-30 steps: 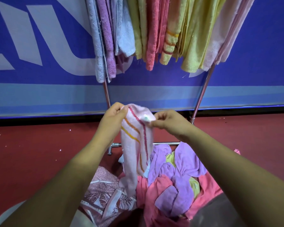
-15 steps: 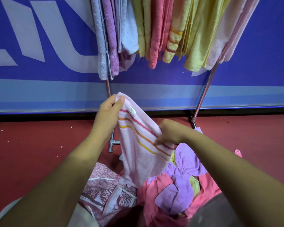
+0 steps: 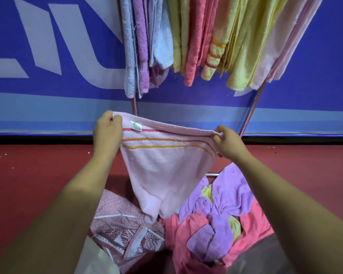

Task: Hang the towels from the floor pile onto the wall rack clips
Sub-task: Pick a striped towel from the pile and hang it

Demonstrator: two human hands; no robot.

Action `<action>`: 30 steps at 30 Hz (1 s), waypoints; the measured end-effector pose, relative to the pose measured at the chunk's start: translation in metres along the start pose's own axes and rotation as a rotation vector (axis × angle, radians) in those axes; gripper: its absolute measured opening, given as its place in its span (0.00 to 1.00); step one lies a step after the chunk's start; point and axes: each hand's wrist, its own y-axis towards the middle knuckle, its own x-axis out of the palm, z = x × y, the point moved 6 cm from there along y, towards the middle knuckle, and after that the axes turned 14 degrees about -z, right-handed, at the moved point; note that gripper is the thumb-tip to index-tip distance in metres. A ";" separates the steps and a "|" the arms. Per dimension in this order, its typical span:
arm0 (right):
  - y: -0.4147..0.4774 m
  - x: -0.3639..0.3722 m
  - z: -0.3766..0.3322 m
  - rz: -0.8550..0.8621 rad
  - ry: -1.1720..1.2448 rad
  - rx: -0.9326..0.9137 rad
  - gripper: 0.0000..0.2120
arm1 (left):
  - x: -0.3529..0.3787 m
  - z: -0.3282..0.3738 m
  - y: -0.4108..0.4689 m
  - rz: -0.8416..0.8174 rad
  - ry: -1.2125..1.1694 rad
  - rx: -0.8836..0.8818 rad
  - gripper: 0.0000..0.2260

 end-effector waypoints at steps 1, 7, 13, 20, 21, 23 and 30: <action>-0.001 -0.003 0.000 0.043 0.061 -0.004 0.05 | -0.001 0.000 0.000 0.012 0.004 -0.006 0.08; -0.008 -0.016 -0.011 0.142 0.502 -0.029 0.05 | 0.000 -0.008 -0.001 -0.020 -0.121 -0.078 0.07; -0.013 -0.020 -0.019 0.145 0.395 -0.085 0.06 | 0.005 -0.005 -0.008 -0.132 -0.323 -0.075 0.12; -0.009 -0.001 -0.023 -0.068 0.000 -0.068 0.04 | 0.035 0.028 -0.029 -0.531 -0.381 0.008 0.16; -0.010 0.001 -0.025 -0.086 0.063 -0.047 0.04 | 0.038 0.031 -0.032 -0.572 -0.355 0.025 0.15; -0.011 0.005 -0.027 -0.125 0.251 -0.029 0.05 | 0.044 0.035 -0.038 -0.659 -0.287 0.055 0.12; -0.026 -0.002 -0.055 -0.107 0.631 -0.161 0.03 | 0.076 0.044 -0.067 -1.050 -0.253 0.167 0.15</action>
